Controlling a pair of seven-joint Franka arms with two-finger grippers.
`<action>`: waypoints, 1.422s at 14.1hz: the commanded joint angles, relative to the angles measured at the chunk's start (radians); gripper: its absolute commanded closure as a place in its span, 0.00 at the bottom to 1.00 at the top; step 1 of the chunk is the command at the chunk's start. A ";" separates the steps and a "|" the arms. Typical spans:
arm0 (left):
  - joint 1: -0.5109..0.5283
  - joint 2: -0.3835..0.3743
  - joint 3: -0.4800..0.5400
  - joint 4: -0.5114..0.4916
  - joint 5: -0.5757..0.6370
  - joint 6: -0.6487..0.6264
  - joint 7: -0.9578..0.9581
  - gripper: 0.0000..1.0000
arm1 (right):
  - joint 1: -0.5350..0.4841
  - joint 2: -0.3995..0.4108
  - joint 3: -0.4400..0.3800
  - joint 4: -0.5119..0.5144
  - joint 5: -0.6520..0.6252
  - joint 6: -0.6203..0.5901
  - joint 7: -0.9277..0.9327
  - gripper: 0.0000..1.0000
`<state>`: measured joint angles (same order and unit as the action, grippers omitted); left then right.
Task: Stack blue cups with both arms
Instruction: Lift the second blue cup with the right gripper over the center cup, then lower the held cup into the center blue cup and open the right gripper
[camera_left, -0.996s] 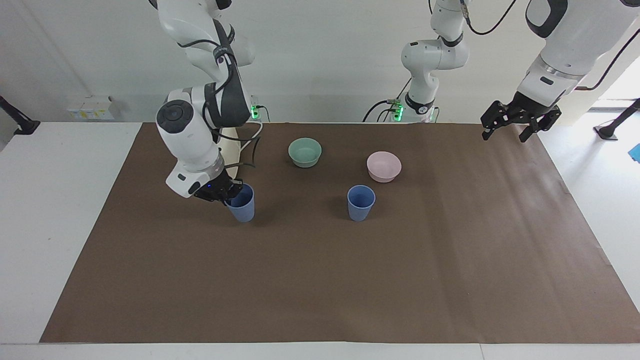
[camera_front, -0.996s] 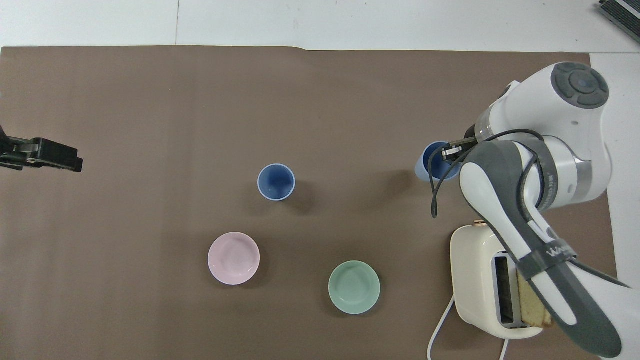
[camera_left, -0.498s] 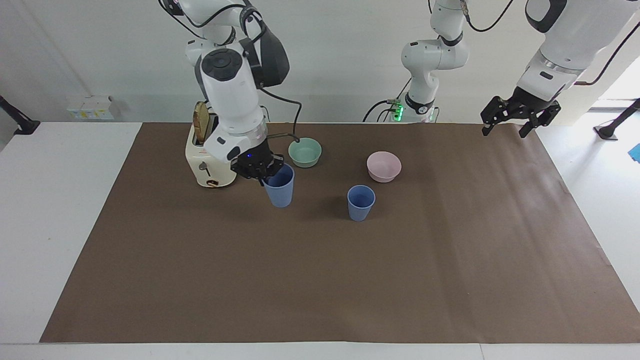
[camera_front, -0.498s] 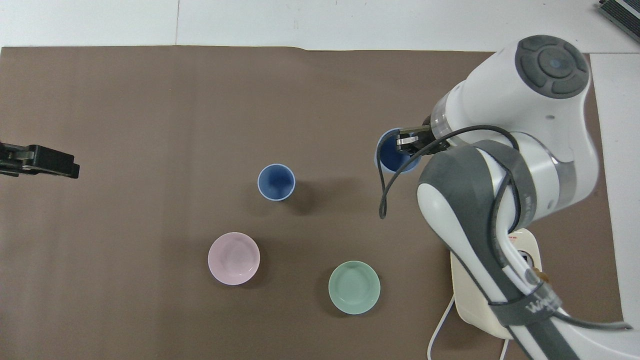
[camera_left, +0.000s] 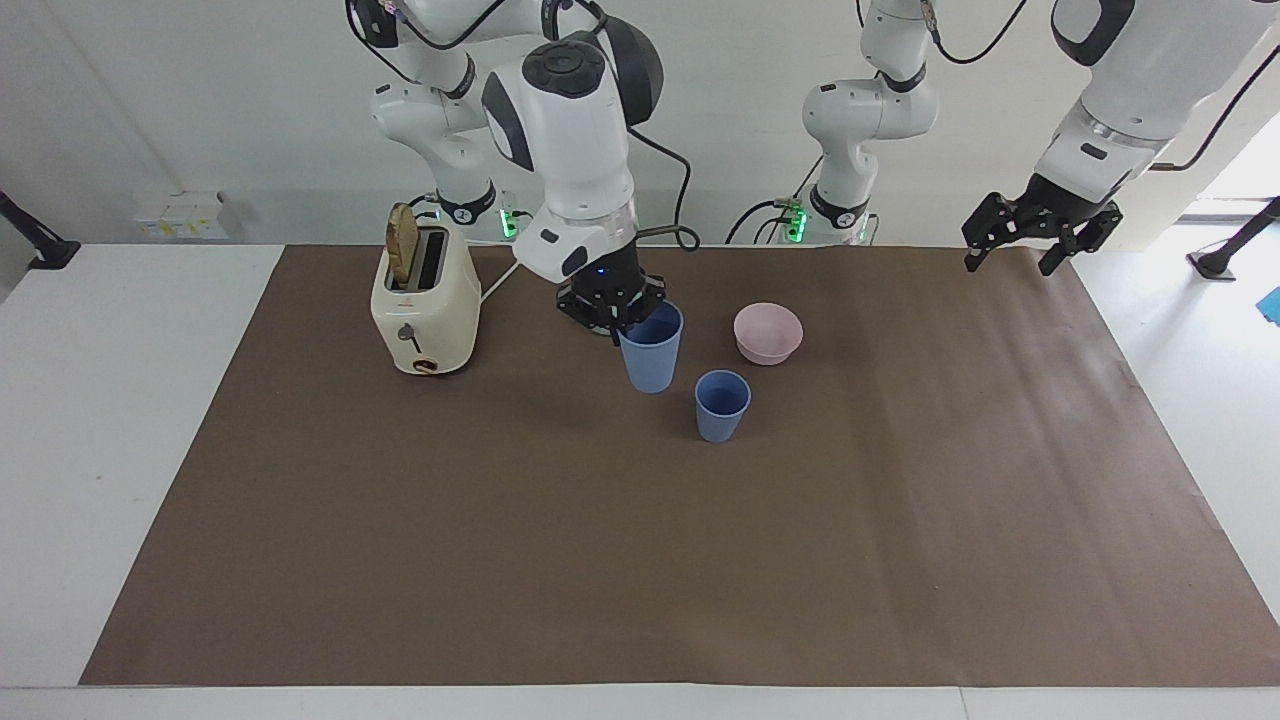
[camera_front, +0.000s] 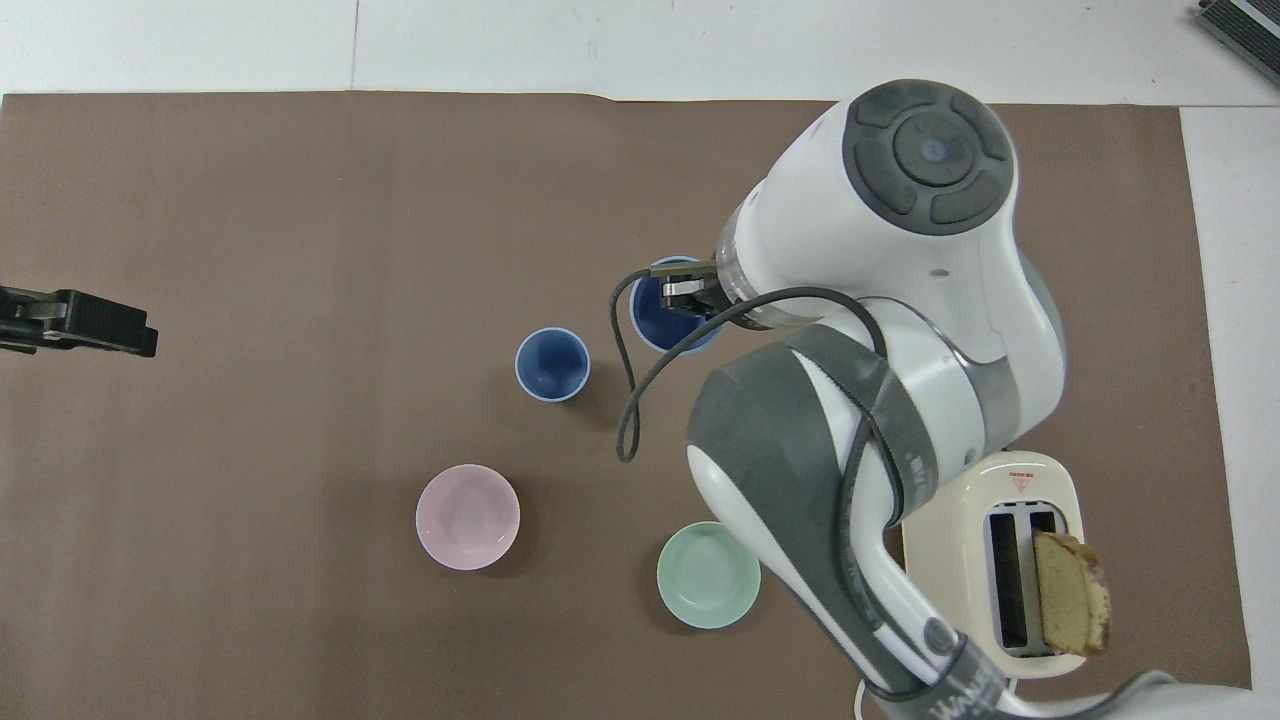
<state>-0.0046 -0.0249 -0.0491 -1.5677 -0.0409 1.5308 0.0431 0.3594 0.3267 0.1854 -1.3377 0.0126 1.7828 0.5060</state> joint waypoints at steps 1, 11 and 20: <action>0.017 -0.032 -0.009 -0.041 0.013 0.000 0.018 0.00 | 0.042 0.049 0.002 0.072 0.001 -0.010 0.041 1.00; 0.015 -0.038 -0.009 -0.044 0.013 0.003 0.018 0.00 | 0.110 0.212 0.017 0.144 -0.013 0.073 0.111 1.00; 0.015 -0.038 -0.009 -0.044 0.013 0.003 0.018 0.00 | 0.127 0.221 0.012 0.106 -0.014 0.069 0.141 1.00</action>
<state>-0.0046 -0.0322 -0.0491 -1.5777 -0.0408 1.5308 0.0442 0.4918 0.5603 0.1914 -1.2197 0.0118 1.8611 0.6173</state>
